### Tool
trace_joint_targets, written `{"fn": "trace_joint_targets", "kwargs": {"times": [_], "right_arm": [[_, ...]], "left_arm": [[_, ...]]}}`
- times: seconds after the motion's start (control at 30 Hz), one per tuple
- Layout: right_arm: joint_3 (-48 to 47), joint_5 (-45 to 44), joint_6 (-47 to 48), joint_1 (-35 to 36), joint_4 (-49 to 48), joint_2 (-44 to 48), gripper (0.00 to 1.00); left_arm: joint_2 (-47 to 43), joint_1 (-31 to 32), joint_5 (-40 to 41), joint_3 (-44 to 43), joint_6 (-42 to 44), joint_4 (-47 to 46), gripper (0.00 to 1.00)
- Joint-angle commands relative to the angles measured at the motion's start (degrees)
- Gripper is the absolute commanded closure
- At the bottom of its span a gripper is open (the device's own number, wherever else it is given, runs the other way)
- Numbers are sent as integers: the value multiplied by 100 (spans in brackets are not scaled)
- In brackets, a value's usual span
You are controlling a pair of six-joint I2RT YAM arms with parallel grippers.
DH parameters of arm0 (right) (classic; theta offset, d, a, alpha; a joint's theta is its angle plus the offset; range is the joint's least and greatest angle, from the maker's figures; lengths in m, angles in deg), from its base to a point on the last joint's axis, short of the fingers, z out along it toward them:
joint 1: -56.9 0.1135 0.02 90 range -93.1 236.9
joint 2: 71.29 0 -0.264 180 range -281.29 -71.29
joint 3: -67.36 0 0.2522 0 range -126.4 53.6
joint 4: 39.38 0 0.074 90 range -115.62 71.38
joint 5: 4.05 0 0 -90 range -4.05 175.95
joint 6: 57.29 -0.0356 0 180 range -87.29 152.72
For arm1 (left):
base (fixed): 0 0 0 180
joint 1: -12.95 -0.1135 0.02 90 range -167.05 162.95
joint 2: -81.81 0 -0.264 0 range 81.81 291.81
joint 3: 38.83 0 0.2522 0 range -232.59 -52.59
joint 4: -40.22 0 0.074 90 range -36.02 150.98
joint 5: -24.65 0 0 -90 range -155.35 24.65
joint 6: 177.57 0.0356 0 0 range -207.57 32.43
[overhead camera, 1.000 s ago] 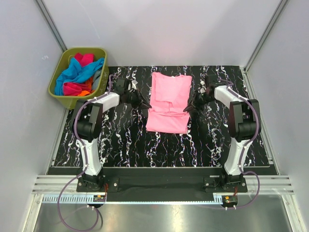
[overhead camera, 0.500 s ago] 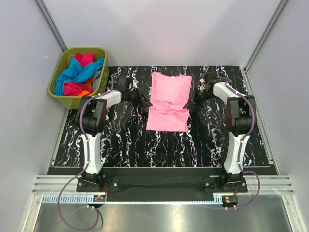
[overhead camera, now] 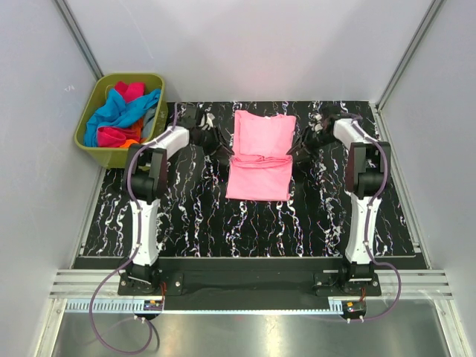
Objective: Fold and stack the t-shirts
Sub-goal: Fold the tshirt
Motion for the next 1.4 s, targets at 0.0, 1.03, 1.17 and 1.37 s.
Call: {"fn": "trace_joint_targets", "kwargs": {"times": [0.0,1.03,1.17,1.37], "right_arm": [[-888,-118,302,-440,595,-75,51],[588,-2254,-418,1457,-501,691,55],[-386,-2457,-216,1335,-220,234,53],[-3416,-2624,170,799,1507,-1101,53]], "left_arm": [[-331,-47,685,-739,921,1035,62],[-299,912,264,588,861,-740,67],[114,692,211,-149,738,-722,67],[704,332,-35,-2012,246,-547,66]]}}
